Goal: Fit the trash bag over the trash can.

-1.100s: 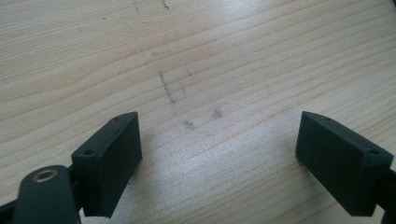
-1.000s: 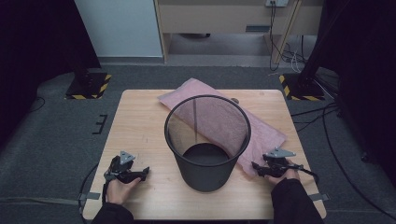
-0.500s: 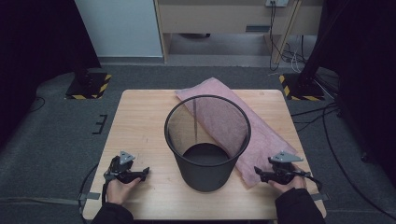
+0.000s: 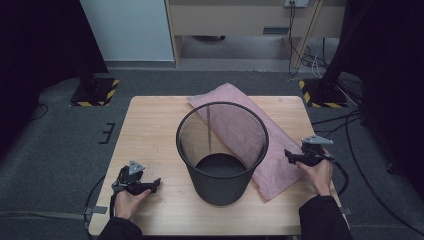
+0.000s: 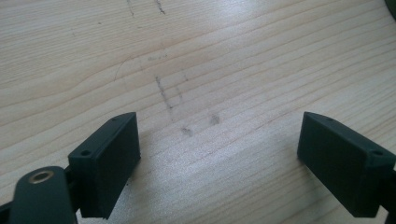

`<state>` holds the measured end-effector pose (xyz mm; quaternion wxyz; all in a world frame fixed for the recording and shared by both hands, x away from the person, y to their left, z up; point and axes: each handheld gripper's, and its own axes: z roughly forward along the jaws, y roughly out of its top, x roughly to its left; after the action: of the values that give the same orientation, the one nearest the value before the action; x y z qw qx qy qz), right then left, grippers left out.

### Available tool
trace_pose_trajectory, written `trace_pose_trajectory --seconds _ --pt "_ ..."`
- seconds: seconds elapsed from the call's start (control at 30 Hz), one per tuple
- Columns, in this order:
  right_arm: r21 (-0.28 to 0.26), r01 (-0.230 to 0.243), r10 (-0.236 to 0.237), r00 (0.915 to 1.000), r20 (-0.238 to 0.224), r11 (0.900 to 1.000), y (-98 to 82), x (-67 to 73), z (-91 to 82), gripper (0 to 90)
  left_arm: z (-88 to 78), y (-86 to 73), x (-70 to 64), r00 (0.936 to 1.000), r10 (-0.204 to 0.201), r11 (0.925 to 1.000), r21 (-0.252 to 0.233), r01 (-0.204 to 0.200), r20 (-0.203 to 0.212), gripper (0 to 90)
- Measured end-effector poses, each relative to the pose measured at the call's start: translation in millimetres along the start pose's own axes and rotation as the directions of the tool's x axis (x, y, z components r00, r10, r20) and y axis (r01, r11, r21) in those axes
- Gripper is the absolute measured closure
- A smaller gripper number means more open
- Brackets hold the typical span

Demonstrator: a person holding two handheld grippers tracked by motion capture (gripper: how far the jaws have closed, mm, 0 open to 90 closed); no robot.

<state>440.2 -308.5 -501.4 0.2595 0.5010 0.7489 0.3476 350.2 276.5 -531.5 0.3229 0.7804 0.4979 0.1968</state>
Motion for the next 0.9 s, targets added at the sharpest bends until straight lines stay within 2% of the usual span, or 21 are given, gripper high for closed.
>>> trace_pose_trajectory --seconds 0.1,0.17,0.27,0.4,0.5,0.67,0.7,0.77,0.87,0.9 --pt "0.027 0.006 -0.007 0.9999 0.013 1.0 2.0 -7.8 12.6 19.8 0.2 0.6 0.5 1.0 -0.006 1.0 0.0 0.006 0.004 12.4" --pt "0.064 0.021 -0.022 0.9995 0.021 0.998 0.9 -12.2 20.5 20.8 0.5 0.7 1.0 1.0 -0.007 1.0 -0.003 0.007 0.007 12.4" --pt "0.116 0.019 -0.019 0.9998 0.0 0.993 -2.9 -12.3 28.1 24.2 1.7 1.3 1.7 0.9999 -0.008 0.9999 -0.012 0.008 0.009 12.4" --pt "0.145 0.012 -0.008 0.9996 -0.028 0.989 -6.9 -10.2 32.9 33.1 1.9 1.9 1.8 0.9999 -0.002 1.0 -0.005 0.002 0.012 12.4" --pt "0.127 0.022 -0.016 0.9986 -0.051 0.992 -7.8 -5.1 32.6 44.7 1.8 1.8 1.7 0.9999 0.001 1.0 -0.003 -0.001 0.011 12.4" --pt "0.153 0.031 -0.016 0.9949 -0.1 0.988 -3.5 8.4 30.7 80.5 1.8 2.0 1.7 0.9999 0.004 1.0 -0.002 -0.004 0.011 12.4" --pt "0.16 0.032 -0.014 0.994 -0.108 0.987 -2.7 10.4 30.4 84.2 1.8 1.9 1.6 0.9999 0.004 1.0 -0.002 -0.004 0.011 12.4" --pt "0.171 0.02 0.003 0.9907 -0.136 0.985 0.1 15.0 28.8 88.5 1.7 1.8 1.9 0.9999 0.002 1.0 -0.003 -0.002 0.013 12.4" --pt "0.125 -0.051 0.077 0.9756 -0.206 0.991 7.7 19.2 20.6 89.2 1.3 2.1 2.5 0.9999 -0.004 1.0 -0.005 0.005 0.015 13.0" --pt "0.093 -0.08 0.1 0.966 -0.239 0.992 11.0 19.2 16.6 89.3 0.7 2.2 3.4 0.9998 -0.005 1.0 -0.002 0.005 0.018 13.6"
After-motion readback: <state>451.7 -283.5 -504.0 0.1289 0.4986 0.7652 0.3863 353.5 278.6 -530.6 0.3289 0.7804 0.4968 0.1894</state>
